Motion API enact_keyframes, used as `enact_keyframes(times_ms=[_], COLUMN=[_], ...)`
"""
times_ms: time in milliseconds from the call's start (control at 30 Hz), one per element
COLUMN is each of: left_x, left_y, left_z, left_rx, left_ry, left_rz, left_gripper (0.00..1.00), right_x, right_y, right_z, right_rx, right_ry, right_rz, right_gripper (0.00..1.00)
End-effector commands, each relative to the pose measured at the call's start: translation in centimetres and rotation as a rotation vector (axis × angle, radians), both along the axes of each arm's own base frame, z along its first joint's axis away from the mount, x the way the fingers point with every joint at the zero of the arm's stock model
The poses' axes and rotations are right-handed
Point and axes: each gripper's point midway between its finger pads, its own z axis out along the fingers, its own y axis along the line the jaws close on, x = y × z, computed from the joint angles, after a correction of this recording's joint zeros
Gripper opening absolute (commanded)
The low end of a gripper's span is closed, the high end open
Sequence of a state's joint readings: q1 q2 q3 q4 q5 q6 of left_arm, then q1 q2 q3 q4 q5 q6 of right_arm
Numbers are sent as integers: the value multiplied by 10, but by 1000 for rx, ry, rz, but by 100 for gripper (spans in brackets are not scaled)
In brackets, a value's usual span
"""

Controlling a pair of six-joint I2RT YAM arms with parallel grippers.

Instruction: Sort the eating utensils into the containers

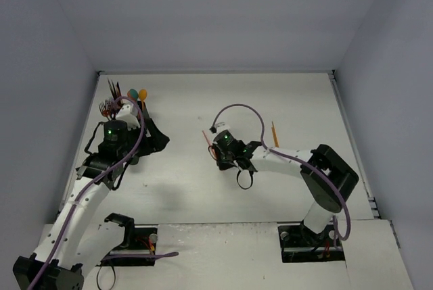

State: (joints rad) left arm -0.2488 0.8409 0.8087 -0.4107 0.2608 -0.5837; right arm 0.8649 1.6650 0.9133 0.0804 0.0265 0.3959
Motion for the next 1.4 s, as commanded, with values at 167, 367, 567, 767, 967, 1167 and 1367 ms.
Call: enact_keyframes(times_ms=[167, 367, 567, 767, 967, 1167, 1367], left_x=[17, 22, 25, 26, 30, 40, 62], left_y=[-40, -46, -44, -40, -35, -8, 49], left_z=[48, 57, 63, 65, 68, 63, 70], left_rx=[-118, -159, -175, -191, -173, 16, 374], left_ry=[-94, -116, -133, -149, -181, -216, -268], left_rz=[-25, -7, 28, 60, 77, 144, 273], left_gripper=[71, 71, 39, 0, 0, 0, 0], right_x=[-30, -47, -55, -55, -55, -45, -13], right_y=[92, 104, 110, 112, 111, 86, 17], right_z=[157, 184, 189, 187, 183, 178, 155], right_rx=[357, 434, 462, 471, 464, 429, 300], right_ry=[-336, -390, -403, -403, -400, -429, -405], right_rz=[255, 306, 325, 325, 323, 235, 20], right_gripper=[0, 0, 0, 1, 25, 54, 58])
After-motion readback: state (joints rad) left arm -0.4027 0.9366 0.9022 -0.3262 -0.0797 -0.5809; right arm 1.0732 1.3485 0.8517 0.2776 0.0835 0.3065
